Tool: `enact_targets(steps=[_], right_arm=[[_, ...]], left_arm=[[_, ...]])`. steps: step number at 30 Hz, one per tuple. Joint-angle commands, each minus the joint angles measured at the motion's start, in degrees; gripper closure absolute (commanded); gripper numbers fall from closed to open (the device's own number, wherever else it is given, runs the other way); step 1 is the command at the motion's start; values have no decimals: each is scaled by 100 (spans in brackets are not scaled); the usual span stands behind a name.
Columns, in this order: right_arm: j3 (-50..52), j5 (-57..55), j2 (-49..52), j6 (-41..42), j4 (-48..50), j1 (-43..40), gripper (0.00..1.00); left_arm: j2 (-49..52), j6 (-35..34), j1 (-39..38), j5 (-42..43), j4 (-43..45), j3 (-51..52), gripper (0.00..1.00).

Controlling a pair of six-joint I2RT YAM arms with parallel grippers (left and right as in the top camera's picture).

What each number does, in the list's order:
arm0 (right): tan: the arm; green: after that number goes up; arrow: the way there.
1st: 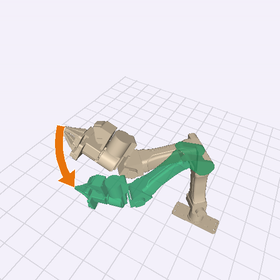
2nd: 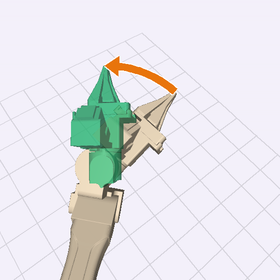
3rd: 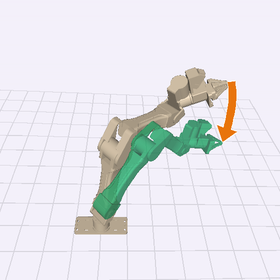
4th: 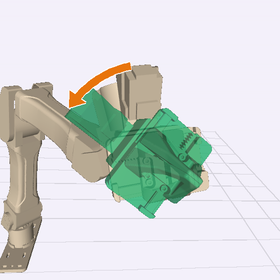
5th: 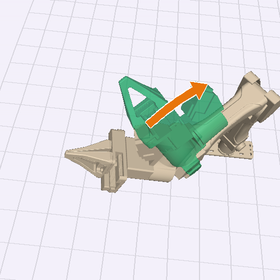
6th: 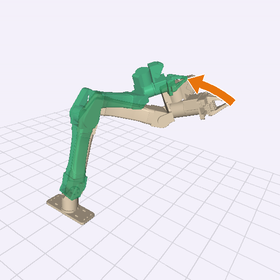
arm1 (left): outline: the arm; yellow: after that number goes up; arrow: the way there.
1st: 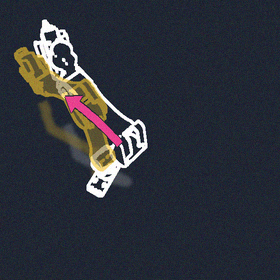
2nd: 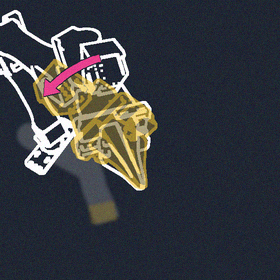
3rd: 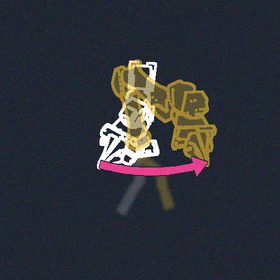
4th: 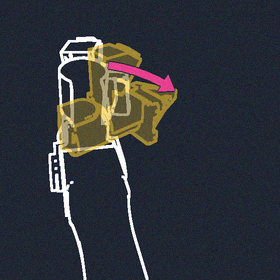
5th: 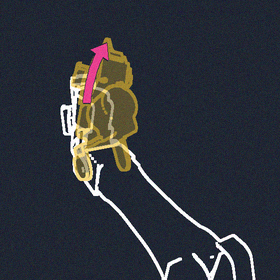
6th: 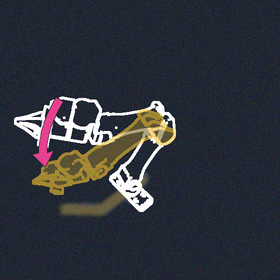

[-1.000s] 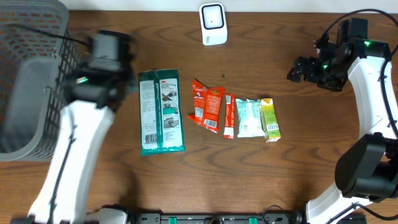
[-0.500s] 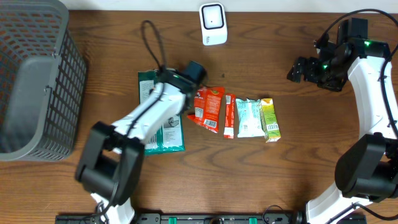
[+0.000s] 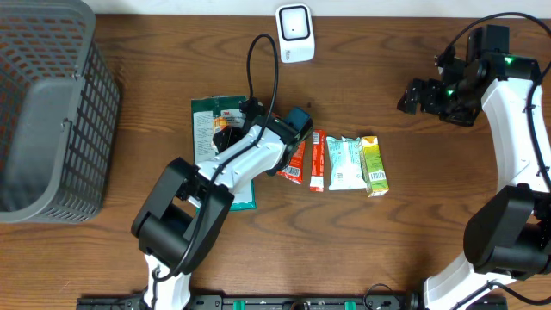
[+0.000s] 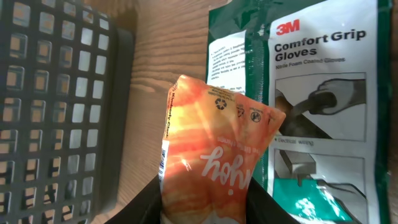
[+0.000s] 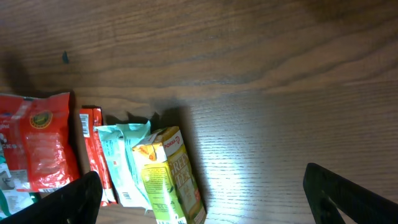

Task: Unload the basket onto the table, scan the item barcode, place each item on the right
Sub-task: 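Carry the Enjoy box right and lower it onto the gloves pack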

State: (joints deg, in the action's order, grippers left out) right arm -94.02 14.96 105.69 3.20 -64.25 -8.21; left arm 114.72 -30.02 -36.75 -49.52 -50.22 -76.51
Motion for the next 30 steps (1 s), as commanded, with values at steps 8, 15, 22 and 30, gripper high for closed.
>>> enact_targets(steps=[8,15,22,30], right_arm=[[-26,-13,-37,-50,0,-28,1],[-26,-13,-37,-50,0,-28,1],[-26,-13,-37,-50,0,-28,1],[-26,-13,-37,-50,0,-28,1]], left_arm=[[422,-96,199,-354,125,79,66],[507,-94,413,254,249,190,66],[509,-90,413,282,323,205,66],[509,-48,411,520,321,205,60]])
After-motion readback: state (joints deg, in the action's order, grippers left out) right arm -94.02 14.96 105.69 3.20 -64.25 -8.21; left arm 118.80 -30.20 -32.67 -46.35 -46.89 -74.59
